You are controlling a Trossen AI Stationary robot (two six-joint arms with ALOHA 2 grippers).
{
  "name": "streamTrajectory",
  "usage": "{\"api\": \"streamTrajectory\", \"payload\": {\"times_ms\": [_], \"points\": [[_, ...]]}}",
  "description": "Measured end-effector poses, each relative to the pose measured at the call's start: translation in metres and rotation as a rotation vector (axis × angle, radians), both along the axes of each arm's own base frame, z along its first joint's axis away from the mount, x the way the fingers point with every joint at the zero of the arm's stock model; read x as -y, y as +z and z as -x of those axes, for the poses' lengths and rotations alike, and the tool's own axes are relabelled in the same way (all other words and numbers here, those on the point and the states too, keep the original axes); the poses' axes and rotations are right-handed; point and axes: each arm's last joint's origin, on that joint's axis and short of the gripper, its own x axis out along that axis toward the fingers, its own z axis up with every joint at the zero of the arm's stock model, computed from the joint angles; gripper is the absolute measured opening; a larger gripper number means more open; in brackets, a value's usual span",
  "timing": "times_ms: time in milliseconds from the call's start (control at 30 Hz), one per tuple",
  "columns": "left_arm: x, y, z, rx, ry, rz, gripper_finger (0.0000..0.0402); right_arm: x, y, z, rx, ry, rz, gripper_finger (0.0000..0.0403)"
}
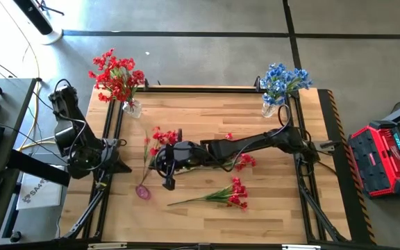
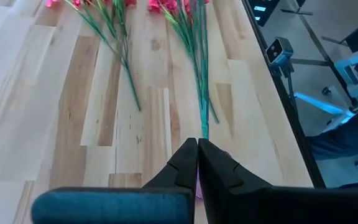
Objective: Sort flowers into vase by color
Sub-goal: Put the top red flower into the violet transparent vase
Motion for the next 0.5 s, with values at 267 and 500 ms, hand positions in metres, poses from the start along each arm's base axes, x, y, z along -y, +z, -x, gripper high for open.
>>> {"api": "streamTrajectory", "payload": {"times_ms": [267, 500], "points": [[-0.002, 0.000, -0.002, -0.001, 0.032, 0.004, 0.0001, -0.002, -0.018, -0.003, -0.078, 0.049, 0.018, 0.0000], [-0.002, -0.001, -0.002, -0.015, 0.047, 0.025, 0.0001, -0.002, -0.014, -0.002, -0.074, 0.063, 0.035, 0.0000]]}}
